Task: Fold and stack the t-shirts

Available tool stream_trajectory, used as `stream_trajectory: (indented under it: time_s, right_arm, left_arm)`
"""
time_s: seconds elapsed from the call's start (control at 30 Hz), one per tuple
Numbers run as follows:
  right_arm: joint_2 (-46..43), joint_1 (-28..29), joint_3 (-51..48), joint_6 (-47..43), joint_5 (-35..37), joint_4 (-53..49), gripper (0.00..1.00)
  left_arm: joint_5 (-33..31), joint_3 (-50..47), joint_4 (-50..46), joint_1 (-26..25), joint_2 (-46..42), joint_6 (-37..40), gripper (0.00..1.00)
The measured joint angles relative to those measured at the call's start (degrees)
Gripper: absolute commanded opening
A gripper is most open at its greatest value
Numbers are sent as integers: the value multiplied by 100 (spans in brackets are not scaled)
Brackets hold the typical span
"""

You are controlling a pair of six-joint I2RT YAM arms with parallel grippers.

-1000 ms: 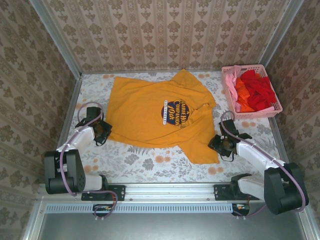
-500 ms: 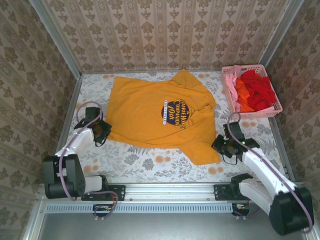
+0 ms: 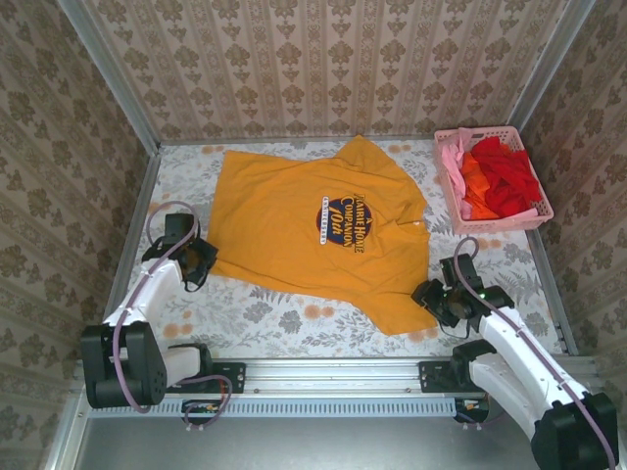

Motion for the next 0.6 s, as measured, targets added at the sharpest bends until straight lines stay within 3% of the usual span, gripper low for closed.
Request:
stream_trajectory:
  time_s: [0.4, 0.6]
  right_arm:
    - [-63, 321, -262, -98, 271, -13, 62]
    - [173, 616, 127, -575, 662, -33, 57]
  left_arm:
    - [-2, -31, 9, -35, 13, -20, 0]
    - [2, -33, 39, -37, 120, -24, 0]
